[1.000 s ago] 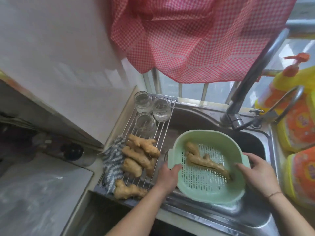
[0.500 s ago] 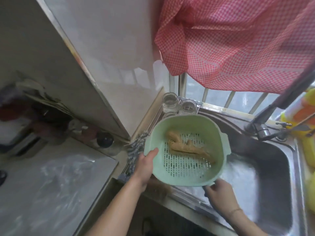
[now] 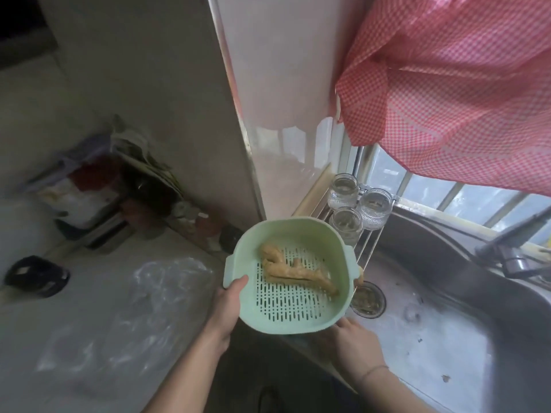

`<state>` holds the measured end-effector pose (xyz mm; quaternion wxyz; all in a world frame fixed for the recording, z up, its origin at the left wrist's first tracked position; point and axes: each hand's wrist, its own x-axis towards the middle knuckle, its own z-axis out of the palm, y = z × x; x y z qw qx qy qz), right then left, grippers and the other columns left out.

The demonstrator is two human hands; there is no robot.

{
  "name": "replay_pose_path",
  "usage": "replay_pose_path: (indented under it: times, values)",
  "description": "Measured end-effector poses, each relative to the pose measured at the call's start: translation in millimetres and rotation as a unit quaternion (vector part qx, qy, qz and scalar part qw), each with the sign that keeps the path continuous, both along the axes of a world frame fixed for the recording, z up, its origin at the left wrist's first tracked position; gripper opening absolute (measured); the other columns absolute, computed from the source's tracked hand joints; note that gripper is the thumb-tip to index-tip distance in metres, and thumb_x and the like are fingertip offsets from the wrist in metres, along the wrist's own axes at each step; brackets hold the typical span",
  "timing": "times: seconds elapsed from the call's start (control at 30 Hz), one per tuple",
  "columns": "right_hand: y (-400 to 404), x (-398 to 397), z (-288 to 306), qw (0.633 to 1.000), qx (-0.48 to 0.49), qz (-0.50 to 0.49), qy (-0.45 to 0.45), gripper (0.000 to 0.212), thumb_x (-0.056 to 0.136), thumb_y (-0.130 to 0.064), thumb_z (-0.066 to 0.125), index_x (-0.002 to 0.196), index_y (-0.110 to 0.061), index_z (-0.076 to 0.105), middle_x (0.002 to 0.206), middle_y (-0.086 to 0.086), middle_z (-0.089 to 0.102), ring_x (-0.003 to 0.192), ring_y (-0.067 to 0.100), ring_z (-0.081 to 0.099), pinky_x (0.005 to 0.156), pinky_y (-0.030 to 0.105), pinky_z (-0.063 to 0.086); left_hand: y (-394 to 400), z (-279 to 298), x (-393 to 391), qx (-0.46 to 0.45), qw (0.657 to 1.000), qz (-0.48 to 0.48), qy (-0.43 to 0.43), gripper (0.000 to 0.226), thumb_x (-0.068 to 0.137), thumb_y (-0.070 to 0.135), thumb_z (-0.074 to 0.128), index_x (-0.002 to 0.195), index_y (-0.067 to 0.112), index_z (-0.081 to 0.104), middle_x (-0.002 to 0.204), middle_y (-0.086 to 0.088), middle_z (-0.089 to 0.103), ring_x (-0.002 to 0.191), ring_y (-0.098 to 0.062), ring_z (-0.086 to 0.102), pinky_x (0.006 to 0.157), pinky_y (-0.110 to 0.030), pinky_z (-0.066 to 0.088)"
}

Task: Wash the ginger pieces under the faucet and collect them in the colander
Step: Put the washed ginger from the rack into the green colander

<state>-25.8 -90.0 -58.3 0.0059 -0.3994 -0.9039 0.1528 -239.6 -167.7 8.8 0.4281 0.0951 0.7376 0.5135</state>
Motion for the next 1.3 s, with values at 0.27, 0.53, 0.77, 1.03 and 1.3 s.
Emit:
replay_pose_path:
  times: [0.27,0.53,0.77,1.03,1.3]
  values:
    - [8,15,-9,1.0,0.016,-0.004,0.006,0.021,0.053,-0.05,0.053,0.057,-0.03,0.059,0.056,-0.01,0.056,0.04,0.012,0.057,0.03,0.023,0.036,-23,-8,-21,-0.012,1.0,0.01,0.004,0.024,0.099,0.024,0.05,0.104,0.018,0.072,0.095,-0.007,0.078,0.094,-0.029,0.072,0.09,-0.05,0.055]
    - [22,74,50,0.967,0.051,-0.196,0.157,0.022,0.061,-0.034,0.069,0.083,-0.032,0.07,0.078,-0.014,0.063,0.056,0.015,0.055,0.044,0.023,0.041,-47,-20,-26,-0.02,0.999,0.049,0.003,0.025,0.099,0.031,0.052,0.098,0.019,0.074,0.091,-0.007,0.079,0.091,-0.029,0.073,0.088,-0.049,0.056]
    - [-5,-39,85,0.99,0.067,0.085,0.095,0.018,0.08,-0.043,0.059,0.087,-0.03,0.069,0.077,-0.012,0.063,0.069,0.012,0.062,0.052,0.028,0.054,-57,-23,-11,-0.026,0.997,0.073,0.001,0.027,0.1,0.037,0.049,0.091,0.023,0.07,0.09,-0.002,0.076,0.087,-0.019,0.07,0.08,-0.037,0.054]
    - [-17,-105,58,0.982,-0.029,0.141,-0.122,0.025,0.093,-0.019,0.053,0.112,-0.009,0.065,0.11,0.009,0.06,0.096,0.029,0.063,0.081,0.039,0.053,-65,-34,-12,-0.054,0.997,0.053,0.016,0.034,0.1,0.044,0.045,0.095,0.023,0.072,0.093,0.002,0.076,0.091,-0.017,0.07,0.077,-0.032,0.054]
    - [-6,-99,59,0.988,0.016,0.15,-0.035,0.021,0.086,-0.029,0.062,0.104,-0.019,0.067,0.096,-0.001,0.068,0.084,0.022,0.067,0.07,0.035,0.055,-64,-43,-15,-0.06,0.997,0.048,-0.003,0.036,0.101,0.041,0.045,0.102,0.019,0.072,0.097,-0.003,0.077,0.094,-0.021,0.071,0.085,-0.036,0.055]
